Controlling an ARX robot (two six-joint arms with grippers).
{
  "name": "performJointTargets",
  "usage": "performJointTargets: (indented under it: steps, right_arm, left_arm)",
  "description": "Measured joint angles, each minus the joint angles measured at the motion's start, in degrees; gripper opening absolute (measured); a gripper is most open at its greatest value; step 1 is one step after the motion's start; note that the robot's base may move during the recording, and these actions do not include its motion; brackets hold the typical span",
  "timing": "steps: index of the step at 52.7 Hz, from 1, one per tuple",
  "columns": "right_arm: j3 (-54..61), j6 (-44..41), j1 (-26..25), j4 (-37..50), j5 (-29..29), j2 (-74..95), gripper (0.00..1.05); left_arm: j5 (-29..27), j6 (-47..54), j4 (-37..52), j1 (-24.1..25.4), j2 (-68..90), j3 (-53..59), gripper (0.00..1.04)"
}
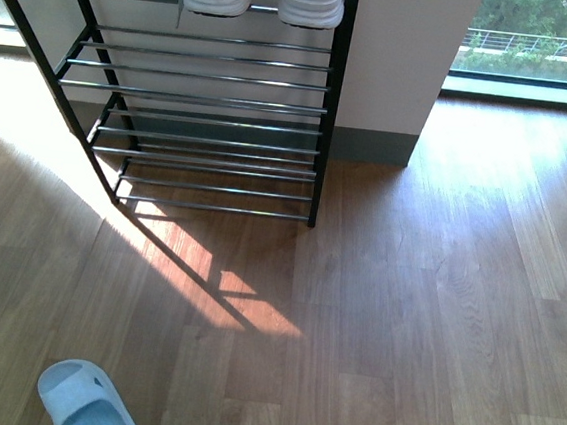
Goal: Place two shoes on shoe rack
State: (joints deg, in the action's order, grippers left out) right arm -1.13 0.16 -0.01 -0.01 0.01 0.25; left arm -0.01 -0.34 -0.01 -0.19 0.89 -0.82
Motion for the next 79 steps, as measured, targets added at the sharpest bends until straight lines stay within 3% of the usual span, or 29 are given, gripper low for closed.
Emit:
performJointTargets:
  steps: [79]
  right_arm:
    - [0.00, -0.02, 0.00, -0.04, -0.04, -0.02, 0.96]
  left_arm:
    - [-0.13, 0.00, 0.00, 0.00, 0.00, 0.02, 0.95]
